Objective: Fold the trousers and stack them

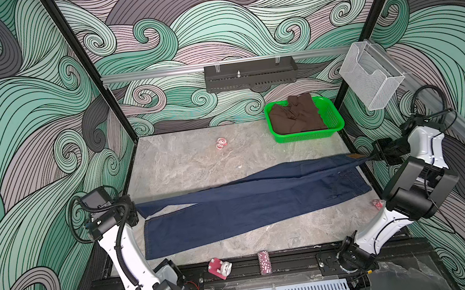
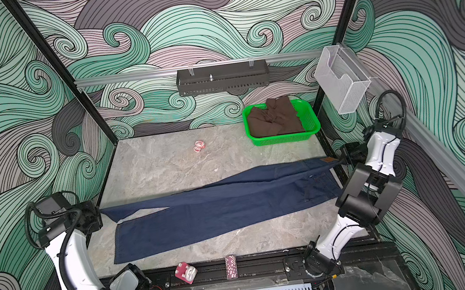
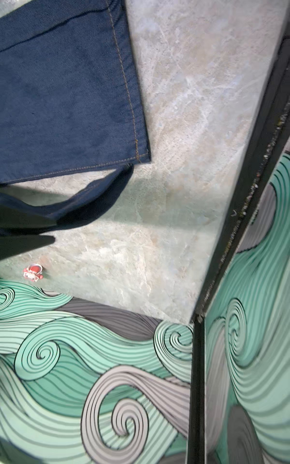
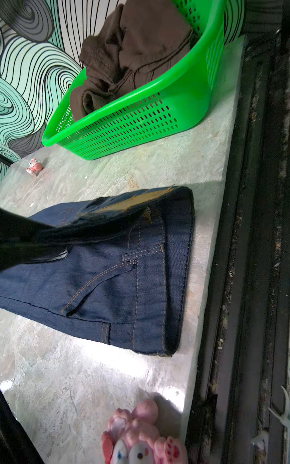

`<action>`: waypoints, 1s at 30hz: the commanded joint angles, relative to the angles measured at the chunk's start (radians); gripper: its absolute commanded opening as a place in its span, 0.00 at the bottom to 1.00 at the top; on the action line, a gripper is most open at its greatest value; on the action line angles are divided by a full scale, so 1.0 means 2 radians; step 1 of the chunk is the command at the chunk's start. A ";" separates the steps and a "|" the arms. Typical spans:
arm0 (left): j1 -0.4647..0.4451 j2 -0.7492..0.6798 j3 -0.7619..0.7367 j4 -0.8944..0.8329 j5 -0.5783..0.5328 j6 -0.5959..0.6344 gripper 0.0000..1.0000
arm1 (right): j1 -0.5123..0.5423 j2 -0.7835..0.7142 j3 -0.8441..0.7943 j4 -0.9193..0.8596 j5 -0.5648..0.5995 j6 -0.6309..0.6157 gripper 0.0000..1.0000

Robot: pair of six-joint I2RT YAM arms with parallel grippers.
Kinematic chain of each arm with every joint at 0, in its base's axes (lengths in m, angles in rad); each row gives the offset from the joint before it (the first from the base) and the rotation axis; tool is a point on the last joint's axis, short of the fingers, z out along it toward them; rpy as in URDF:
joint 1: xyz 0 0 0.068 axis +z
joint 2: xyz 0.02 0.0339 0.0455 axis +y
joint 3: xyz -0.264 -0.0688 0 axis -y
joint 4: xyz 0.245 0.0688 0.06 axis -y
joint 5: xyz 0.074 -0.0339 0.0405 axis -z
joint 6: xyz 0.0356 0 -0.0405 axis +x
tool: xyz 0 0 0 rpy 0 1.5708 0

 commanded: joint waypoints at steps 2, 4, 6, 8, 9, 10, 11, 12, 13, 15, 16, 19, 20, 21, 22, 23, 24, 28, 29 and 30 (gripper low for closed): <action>0.019 -0.017 0.013 -0.032 -0.032 0.004 0.00 | -0.025 -0.026 -0.022 -0.003 0.024 0.009 0.00; 0.021 -0.026 -0.002 -0.035 -0.030 0.003 0.00 | -0.030 -0.029 -0.036 -0.010 0.034 -0.001 0.00; 0.022 -0.035 -0.018 -0.035 -0.029 0.001 0.00 | -0.030 -0.029 -0.042 -0.017 0.051 -0.011 0.00; 0.022 -0.040 -0.033 -0.035 -0.027 0.003 0.00 | -0.030 -0.025 -0.047 -0.020 0.061 -0.016 0.00; 0.022 -0.043 -0.042 -0.035 -0.026 0.004 0.00 | -0.030 -0.020 -0.048 -0.020 0.063 -0.017 0.00; 0.022 -0.047 -0.052 -0.033 -0.025 0.004 0.00 | -0.031 -0.015 -0.047 -0.020 0.067 -0.019 0.00; 0.022 -0.050 -0.060 -0.029 -0.025 0.005 0.00 | -0.030 -0.008 -0.044 -0.020 0.071 -0.021 0.00; 0.022 -0.054 -0.071 -0.023 -0.023 0.005 0.00 | -0.031 0.000 -0.039 -0.019 0.074 -0.024 0.00; 0.022 -0.056 -0.081 -0.018 -0.021 0.005 0.00 | -0.030 0.007 -0.034 -0.019 0.076 -0.027 0.00; 0.022 -0.062 -0.102 -0.012 -0.016 0.002 0.00 | -0.030 0.023 -0.024 -0.019 0.082 -0.031 0.00; 0.021 -0.065 -0.110 -0.010 -0.015 0.001 0.00 | -0.030 0.029 -0.020 -0.019 0.084 -0.033 0.00; 0.022 -0.074 -0.129 -0.011 -0.019 0.005 0.00 | -0.030 0.042 -0.017 -0.017 0.090 -0.037 0.00; 0.022 -0.077 -0.134 -0.012 -0.021 0.007 0.00 | -0.030 0.044 -0.019 -0.013 0.090 -0.037 0.00; 0.022 -0.079 -0.139 -0.012 -0.022 0.010 0.00 | -0.030 0.048 -0.023 -0.011 0.091 -0.037 0.00; 0.022 -0.080 -0.144 -0.014 -0.023 0.010 0.00 | -0.030 0.049 -0.025 -0.010 0.092 -0.038 0.00; 0.021 -0.082 -0.148 -0.016 -0.025 0.012 0.00 | -0.030 0.050 -0.029 -0.007 0.096 -0.039 0.00; 0.022 -0.084 -0.152 -0.018 -0.026 0.015 0.00 | -0.030 0.050 -0.034 -0.006 0.099 -0.039 0.00; 0.022 -0.093 -0.160 -0.040 -0.041 0.023 0.00 | -0.030 0.054 -0.046 -0.005 0.111 -0.044 0.00; 0.022 -0.095 -0.160 -0.046 -0.046 0.026 0.00 | -0.030 0.055 -0.050 -0.004 0.116 -0.046 0.00; 0.022 -0.096 -0.160 -0.052 -0.052 0.029 0.00 | -0.032 0.055 -0.056 -0.004 0.119 -0.047 0.00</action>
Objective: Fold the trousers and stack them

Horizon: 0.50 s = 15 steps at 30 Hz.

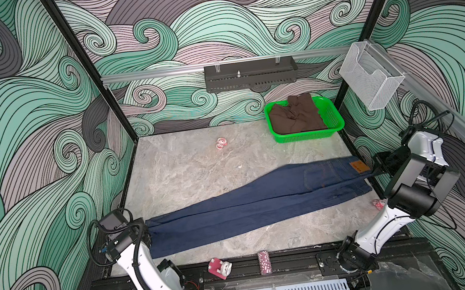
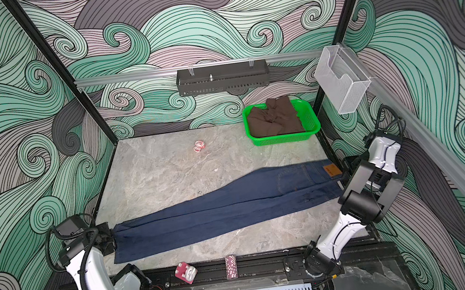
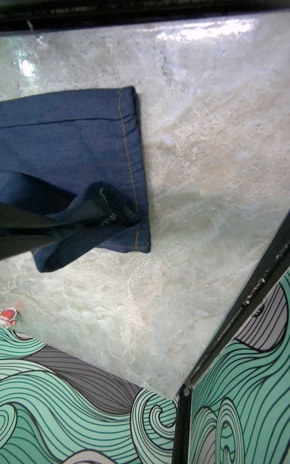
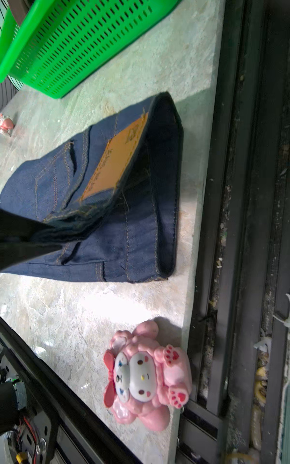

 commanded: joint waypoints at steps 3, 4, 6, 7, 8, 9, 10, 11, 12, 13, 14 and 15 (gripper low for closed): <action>0.009 -0.010 0.008 -0.040 -0.039 0.021 0.00 | -0.018 0.020 -0.026 0.032 0.051 -0.007 0.00; 0.012 -0.010 0.010 -0.039 -0.041 0.022 0.00 | -0.019 0.021 -0.028 0.032 0.052 -0.008 0.00; 0.017 -0.009 0.012 -0.035 -0.046 0.025 0.00 | -0.022 0.025 -0.031 0.032 0.057 -0.008 0.00; 0.019 -0.008 0.012 -0.031 -0.048 0.026 0.00 | -0.023 0.027 -0.031 0.031 0.058 -0.008 0.00; 0.021 -0.008 0.011 -0.028 -0.051 0.027 0.00 | -0.025 0.030 -0.031 0.032 0.061 -0.008 0.00; 0.022 -0.009 0.009 -0.024 -0.055 0.027 0.00 | -0.025 0.032 -0.031 0.032 0.062 -0.008 0.00; 0.025 -0.009 0.005 -0.019 -0.056 0.027 0.00 | -0.027 0.035 -0.031 0.031 0.062 -0.008 0.00; 0.027 -0.010 0.001 -0.015 -0.056 0.027 0.00 | -0.029 0.038 -0.029 0.032 0.062 -0.007 0.00; 0.029 -0.010 -0.002 -0.011 -0.057 0.026 0.00 | -0.029 0.041 -0.027 0.032 0.063 -0.007 0.00; 0.030 -0.010 -0.006 -0.009 -0.057 0.025 0.00 | -0.030 0.043 -0.024 0.031 0.063 -0.007 0.00; 0.032 -0.011 -0.009 -0.007 -0.056 0.023 0.00 | -0.030 0.047 -0.021 0.029 0.066 -0.008 0.00; 0.032 -0.011 -0.012 -0.006 -0.056 0.023 0.00 | -0.031 0.050 -0.018 0.029 0.068 -0.008 0.00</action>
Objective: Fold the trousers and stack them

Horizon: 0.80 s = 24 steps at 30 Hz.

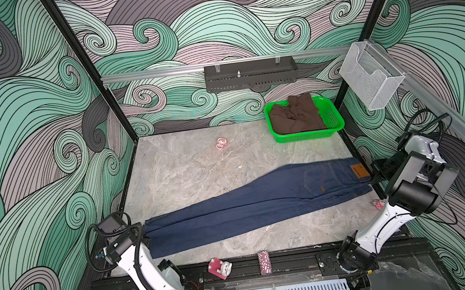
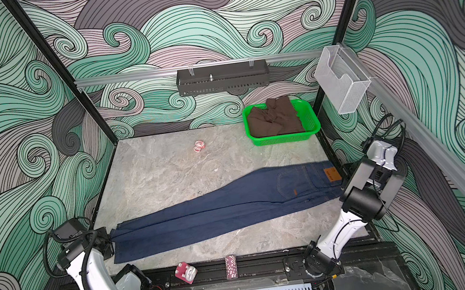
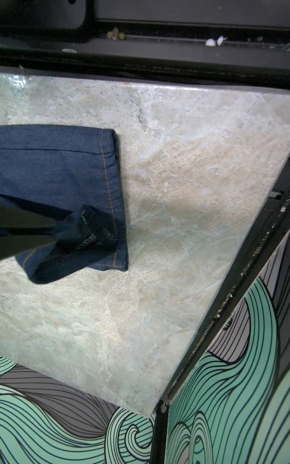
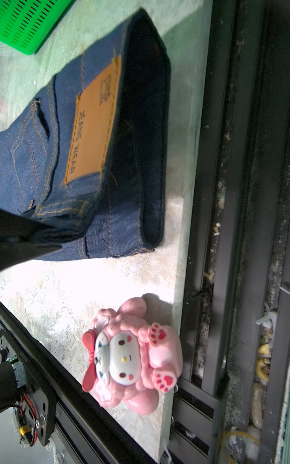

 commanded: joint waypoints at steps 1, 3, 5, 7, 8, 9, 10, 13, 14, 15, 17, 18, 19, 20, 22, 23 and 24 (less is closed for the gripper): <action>0.007 -0.006 -0.008 0.004 -0.020 0.004 0.00 | -0.028 0.028 0.010 0.025 0.039 0.003 0.00; 0.010 -0.007 -0.010 0.002 -0.025 0.007 0.00 | -0.029 0.033 0.014 0.024 0.039 0.003 0.00; 0.013 -0.008 -0.012 0.002 -0.031 0.009 0.00 | -0.030 0.036 0.018 0.023 0.041 0.002 0.00; 0.017 -0.009 -0.014 0.002 -0.038 0.011 0.00 | -0.032 0.041 0.022 0.021 0.043 0.002 0.00; 0.020 -0.010 -0.015 0.004 -0.043 0.013 0.00 | -0.034 0.045 0.025 0.020 0.043 0.002 0.00; 0.023 -0.011 -0.017 0.008 -0.049 0.017 0.00 | -0.036 0.048 0.028 0.019 0.042 0.002 0.00; 0.027 -0.012 -0.019 0.013 -0.052 0.019 0.00 | -0.038 0.050 0.030 0.018 0.043 0.002 0.00; 0.035 -0.013 -0.026 0.030 -0.059 0.022 0.00 | -0.046 0.060 0.039 0.014 0.043 0.001 0.00; 0.037 -0.012 -0.030 0.036 -0.059 0.021 0.00 | -0.048 0.063 0.043 0.014 0.043 0.001 0.00; 0.038 -0.011 -0.033 0.039 -0.059 0.019 0.00 | -0.049 0.065 0.044 0.013 0.044 0.001 0.00; 0.041 -0.012 -0.039 0.042 -0.062 0.015 0.00 | -0.051 0.070 0.046 0.011 0.043 0.002 0.00; 0.043 -0.012 -0.041 0.043 -0.063 0.015 0.00 | -0.051 0.073 0.048 0.012 0.043 0.002 0.00; 0.043 -0.013 -0.043 0.044 -0.064 0.015 0.00 | -0.052 0.075 0.049 0.011 0.042 0.002 0.00; 0.043 -0.013 -0.045 0.045 -0.064 0.015 0.00 | -0.052 0.076 0.050 0.012 0.042 0.002 0.00; 0.043 -0.014 -0.048 0.045 -0.064 0.016 0.00 | -0.053 0.079 0.052 0.011 0.042 0.003 0.00; 0.043 -0.014 -0.050 0.044 -0.064 0.014 0.00 | -0.054 0.080 0.051 0.012 0.041 0.003 0.00; 0.044 -0.014 -0.051 0.045 -0.062 0.013 0.00 | -0.054 0.080 0.050 0.012 0.040 0.003 0.01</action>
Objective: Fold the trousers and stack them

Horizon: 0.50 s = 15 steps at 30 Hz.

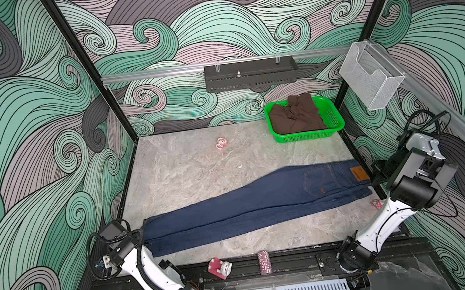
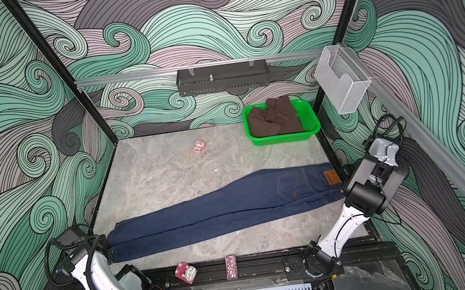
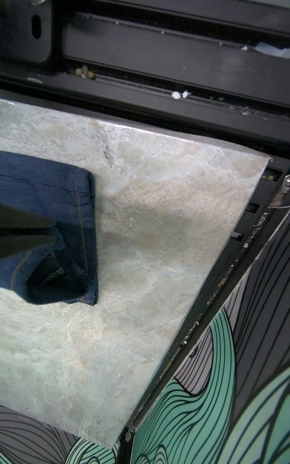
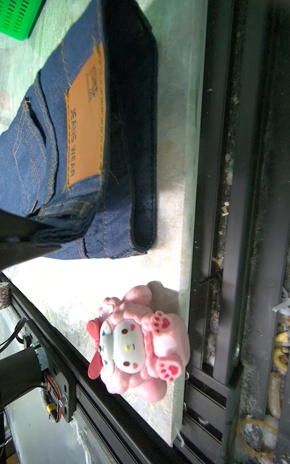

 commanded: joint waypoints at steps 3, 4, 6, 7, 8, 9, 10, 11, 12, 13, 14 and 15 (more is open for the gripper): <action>0.006 -0.005 -0.008 0.014 -0.020 -0.003 0.00 | -0.047 0.033 0.002 0.067 0.038 0.008 0.10; 0.006 -0.005 -0.008 0.013 -0.020 -0.003 0.00 | -0.048 0.034 0.001 0.067 0.037 0.008 0.13; 0.006 -0.005 -0.007 0.011 -0.022 -0.002 0.00 | -0.047 0.033 -0.001 0.067 0.037 0.009 0.18; 0.006 -0.004 -0.007 0.011 -0.023 -0.003 0.01 | -0.047 0.032 -0.002 0.067 0.038 0.009 0.20; 0.006 -0.004 -0.006 0.009 -0.024 -0.004 0.04 | -0.047 0.032 -0.002 0.067 0.038 0.009 0.22; 0.006 -0.003 -0.005 0.008 -0.024 -0.006 0.10 | -0.047 0.032 -0.003 0.067 0.037 0.009 0.24; 0.006 -0.003 -0.005 0.006 -0.024 -0.008 0.16 | -0.047 0.032 -0.004 0.068 0.037 0.009 0.27; 0.006 -0.003 -0.003 0.005 -0.023 -0.009 0.22 | -0.047 0.031 -0.005 0.067 0.037 0.010 0.29; 0.007 -0.003 -0.002 0.003 -0.023 -0.010 0.31 | -0.047 0.029 -0.006 0.067 0.036 0.011 0.31; 0.006 -0.003 0.001 0.000 -0.023 -0.010 0.41 | -0.046 0.027 -0.007 0.067 0.033 0.013 0.34; 0.006 -0.002 0.004 -0.001 -0.022 -0.011 0.48 | -0.046 0.025 -0.008 0.068 0.031 0.013 0.37; 0.006 -0.002 0.008 -0.002 -0.019 -0.011 0.52 | -0.046 0.022 -0.010 0.068 0.028 0.014 0.40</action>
